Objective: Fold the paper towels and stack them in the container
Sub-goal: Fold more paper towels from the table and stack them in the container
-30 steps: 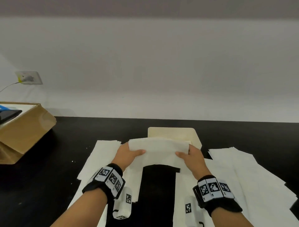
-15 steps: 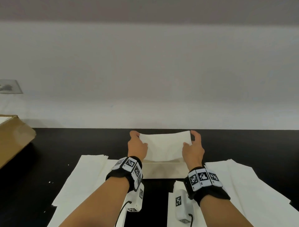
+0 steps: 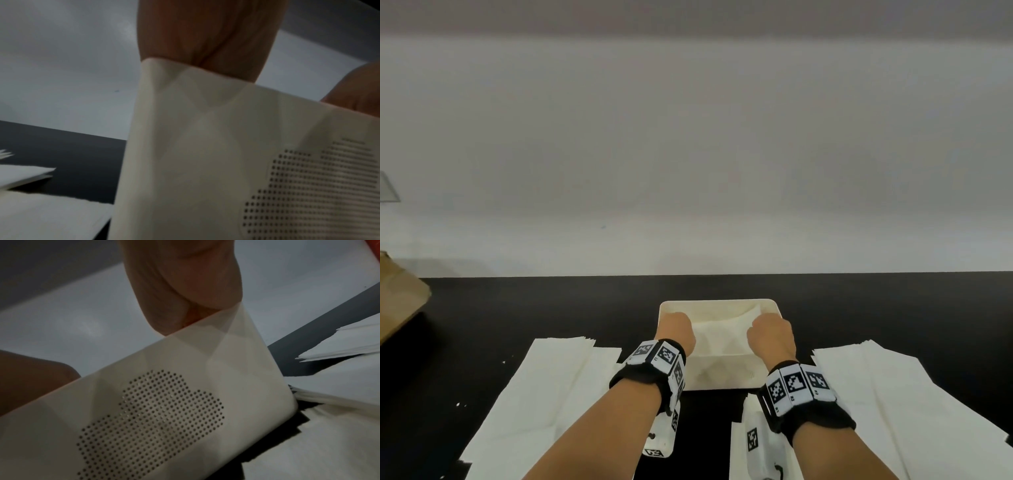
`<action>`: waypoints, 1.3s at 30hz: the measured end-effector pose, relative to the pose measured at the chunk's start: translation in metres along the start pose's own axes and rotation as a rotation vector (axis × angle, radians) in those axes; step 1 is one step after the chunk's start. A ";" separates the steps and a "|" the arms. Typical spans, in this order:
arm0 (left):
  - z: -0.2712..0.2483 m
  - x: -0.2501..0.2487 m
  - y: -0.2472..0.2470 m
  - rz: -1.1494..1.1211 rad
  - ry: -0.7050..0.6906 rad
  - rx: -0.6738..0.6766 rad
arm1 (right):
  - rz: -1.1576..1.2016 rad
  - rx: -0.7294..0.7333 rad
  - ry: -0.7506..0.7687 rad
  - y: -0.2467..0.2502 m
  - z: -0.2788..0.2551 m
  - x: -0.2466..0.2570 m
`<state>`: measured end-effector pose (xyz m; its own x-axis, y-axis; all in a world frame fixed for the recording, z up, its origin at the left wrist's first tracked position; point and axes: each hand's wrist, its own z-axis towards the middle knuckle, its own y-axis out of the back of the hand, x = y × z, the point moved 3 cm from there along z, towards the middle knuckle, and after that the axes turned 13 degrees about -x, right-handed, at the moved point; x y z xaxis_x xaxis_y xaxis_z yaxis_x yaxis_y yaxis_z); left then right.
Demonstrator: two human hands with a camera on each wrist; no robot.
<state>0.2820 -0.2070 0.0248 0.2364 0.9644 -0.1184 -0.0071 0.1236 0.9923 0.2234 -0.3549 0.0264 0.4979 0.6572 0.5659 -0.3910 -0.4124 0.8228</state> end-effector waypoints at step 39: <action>-0.010 0.005 0.032 -0.171 -0.016 -0.243 | -0.043 0.065 0.208 0.019 -0.021 0.066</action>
<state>0.2732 -0.1962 0.0557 0.2698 0.9213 -0.2802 -0.1979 0.3378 0.9202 0.2321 -0.3061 0.0786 0.3401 0.7881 0.5130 -0.3183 -0.4168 0.8514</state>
